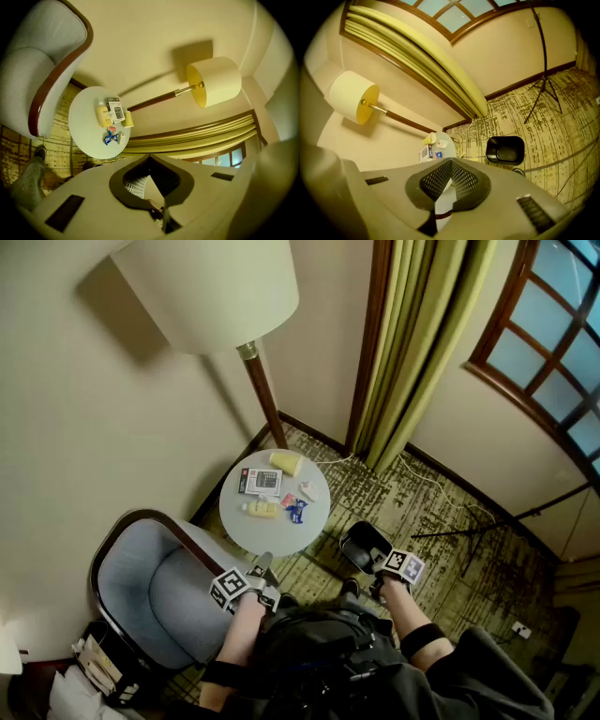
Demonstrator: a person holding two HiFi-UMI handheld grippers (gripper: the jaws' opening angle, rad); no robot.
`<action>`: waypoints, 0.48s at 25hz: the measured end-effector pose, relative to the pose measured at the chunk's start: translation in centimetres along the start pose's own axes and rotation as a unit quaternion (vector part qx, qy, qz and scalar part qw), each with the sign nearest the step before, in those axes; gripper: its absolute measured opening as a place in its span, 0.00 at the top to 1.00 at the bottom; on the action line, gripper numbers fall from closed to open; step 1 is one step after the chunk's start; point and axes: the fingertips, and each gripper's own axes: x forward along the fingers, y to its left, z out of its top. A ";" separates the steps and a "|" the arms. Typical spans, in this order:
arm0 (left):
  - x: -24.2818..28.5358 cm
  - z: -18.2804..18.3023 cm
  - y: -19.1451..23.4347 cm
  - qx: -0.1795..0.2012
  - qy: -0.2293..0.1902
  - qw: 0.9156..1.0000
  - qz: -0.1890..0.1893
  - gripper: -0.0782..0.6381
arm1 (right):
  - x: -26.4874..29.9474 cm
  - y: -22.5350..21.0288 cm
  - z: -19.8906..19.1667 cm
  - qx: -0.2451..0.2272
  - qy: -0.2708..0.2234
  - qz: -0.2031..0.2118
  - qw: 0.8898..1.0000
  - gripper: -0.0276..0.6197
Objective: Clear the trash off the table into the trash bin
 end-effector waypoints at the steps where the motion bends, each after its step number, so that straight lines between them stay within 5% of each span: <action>1: -0.2 0.5 0.1 0.001 -0.003 1.000 0.001 0.89 | 0.3 1.0 0.0 -0.022 0.005 0.003 1.000 0.96; 5: -0.7 2.3 0.0 0.018 -0.015 1.000 0.005 0.89 | 1.2 5.7 0.4 -0.096 0.016 0.028 0.995 0.96; 12: -2.1 6.9 -1.6 0.114 -0.056 0.992 0.026 0.89 | 2.8 14.9 1.3 -0.224 0.025 0.083 0.971 0.96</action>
